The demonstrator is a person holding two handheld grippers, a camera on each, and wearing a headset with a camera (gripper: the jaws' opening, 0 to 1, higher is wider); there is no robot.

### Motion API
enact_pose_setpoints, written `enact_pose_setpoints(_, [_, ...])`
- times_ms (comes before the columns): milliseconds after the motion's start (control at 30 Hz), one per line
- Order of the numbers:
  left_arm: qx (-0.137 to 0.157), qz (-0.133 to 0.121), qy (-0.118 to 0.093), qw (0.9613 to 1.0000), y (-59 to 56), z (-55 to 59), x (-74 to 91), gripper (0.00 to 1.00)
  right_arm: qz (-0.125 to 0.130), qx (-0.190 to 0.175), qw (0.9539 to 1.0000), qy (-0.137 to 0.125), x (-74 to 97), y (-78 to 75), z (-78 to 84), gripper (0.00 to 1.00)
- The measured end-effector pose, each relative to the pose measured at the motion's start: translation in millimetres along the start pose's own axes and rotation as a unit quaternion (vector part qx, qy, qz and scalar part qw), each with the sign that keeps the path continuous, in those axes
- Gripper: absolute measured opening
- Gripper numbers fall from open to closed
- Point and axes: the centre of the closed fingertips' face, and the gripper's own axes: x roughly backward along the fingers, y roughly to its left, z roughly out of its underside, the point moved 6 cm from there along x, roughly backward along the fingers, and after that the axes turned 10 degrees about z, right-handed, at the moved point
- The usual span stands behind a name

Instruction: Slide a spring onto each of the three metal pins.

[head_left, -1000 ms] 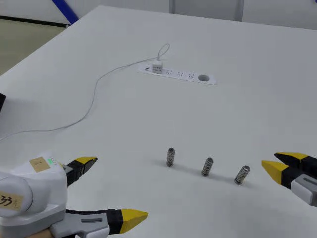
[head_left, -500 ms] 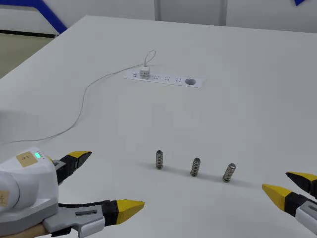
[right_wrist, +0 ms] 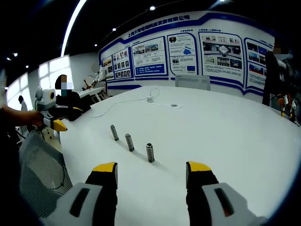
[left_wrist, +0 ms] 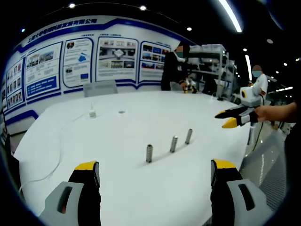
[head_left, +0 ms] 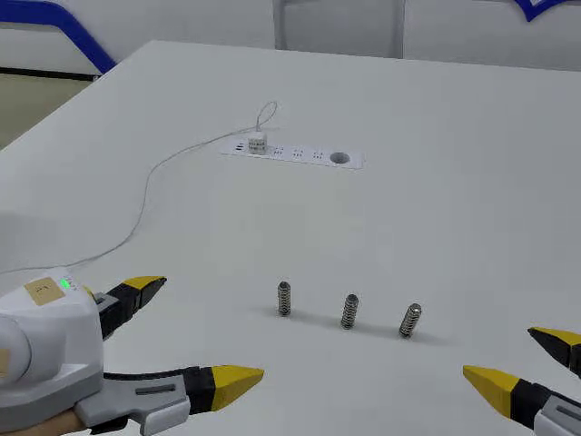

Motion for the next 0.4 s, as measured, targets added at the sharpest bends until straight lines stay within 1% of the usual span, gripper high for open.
enact_pose_setpoints(200, [-0.001,0.001,0.001,1.0,-0.9,0.1,0.5,1.0,-0.003,0.007,0.9999,0.007,1.3,1.5,2.2,0.63])
enact_pose_setpoints(267, [-0.001,0.0,0.001,1.0,-0.8,0.1,0.8,1.0,0.001,0.007,0.9999,0.009,1.6,1.2,2.6,0.65])
enact_pose_setpoints(400, [-0.002,0.0,0.001,1.0,-1.6,-0.6,1.3,1.0,0.009,0.005,0.9999,0.004,2.1,0.1,2.0,0.68])
